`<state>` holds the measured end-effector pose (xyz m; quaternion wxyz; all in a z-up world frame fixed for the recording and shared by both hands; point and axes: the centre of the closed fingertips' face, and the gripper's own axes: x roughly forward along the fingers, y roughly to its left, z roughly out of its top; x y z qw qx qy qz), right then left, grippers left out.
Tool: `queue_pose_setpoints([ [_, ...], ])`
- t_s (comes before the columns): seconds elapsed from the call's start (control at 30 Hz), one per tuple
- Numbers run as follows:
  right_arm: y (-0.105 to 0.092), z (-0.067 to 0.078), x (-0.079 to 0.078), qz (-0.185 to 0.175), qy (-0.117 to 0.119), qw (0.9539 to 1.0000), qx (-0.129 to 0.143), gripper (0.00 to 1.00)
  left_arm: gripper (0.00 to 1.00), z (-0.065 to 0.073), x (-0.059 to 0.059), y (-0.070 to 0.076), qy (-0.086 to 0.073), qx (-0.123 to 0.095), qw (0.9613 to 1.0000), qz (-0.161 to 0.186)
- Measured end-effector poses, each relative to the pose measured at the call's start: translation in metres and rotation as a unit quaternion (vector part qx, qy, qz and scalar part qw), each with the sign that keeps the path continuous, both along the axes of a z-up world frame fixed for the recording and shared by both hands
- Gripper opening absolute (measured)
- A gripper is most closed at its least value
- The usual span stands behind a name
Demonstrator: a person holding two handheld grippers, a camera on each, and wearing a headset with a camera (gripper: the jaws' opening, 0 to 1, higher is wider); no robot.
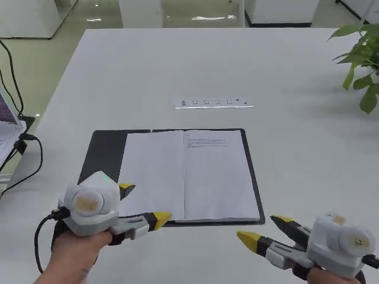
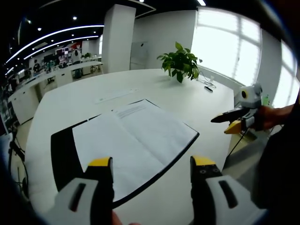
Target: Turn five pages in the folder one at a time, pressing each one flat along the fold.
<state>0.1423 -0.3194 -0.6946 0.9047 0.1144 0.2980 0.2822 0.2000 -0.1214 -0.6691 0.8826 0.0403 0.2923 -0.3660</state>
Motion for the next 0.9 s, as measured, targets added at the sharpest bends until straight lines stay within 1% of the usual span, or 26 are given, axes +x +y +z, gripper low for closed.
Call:
queue_pose_setpoints([
  [0.23,-0.003,-0.001,0.000,-0.001,0.002,1.0000,-0.001,0.66,0.66,-0.004,0.009,-0.033,0.005,-0.008,0.9997,-0.024],
  [0.3,-0.004,-0.001,0.000,-0.003,0.002,1.0000,0.000,0.66,0.66,-0.003,0.011,-0.044,0.005,-0.012,0.9995,-0.030],
  [0.33,-0.005,-0.001,0.000,-0.003,0.003,1.0000,0.001,0.66,0.66,-0.003,0.012,-0.046,0.005,-0.012,0.9994,-0.032],
  [0.53,-0.007,-0.001,-0.001,-0.005,0.004,1.0000,0.001,0.66,0.65,-0.004,0.020,-0.077,0.005,-0.013,0.9984,-0.054],
  [0.63,-0.010,-0.002,-0.001,-0.005,0.006,1.0000,0.000,0.66,0.65,-0.002,0.025,-0.094,0.000,-0.016,0.9976,-0.067],
  [0.77,-0.012,-0.001,-0.002,-0.005,0.007,1.0000,0.000,0.66,0.65,-0.003,0.029,-0.110,0.000,-0.018,0.9971,-0.073],
  [0.83,-0.013,-0.001,-0.003,-0.003,0.009,1.0000,-0.002,0.66,0.65,-0.006,0.029,-0.118,0.002,-0.015,0.9967,-0.079],
  [0.9,-0.014,-0.001,-0.003,-0.004,0.009,0.9999,-0.001,0.66,0.65,-0.007,0.029,-0.124,0.001,-0.013,0.9963,-0.085],
])
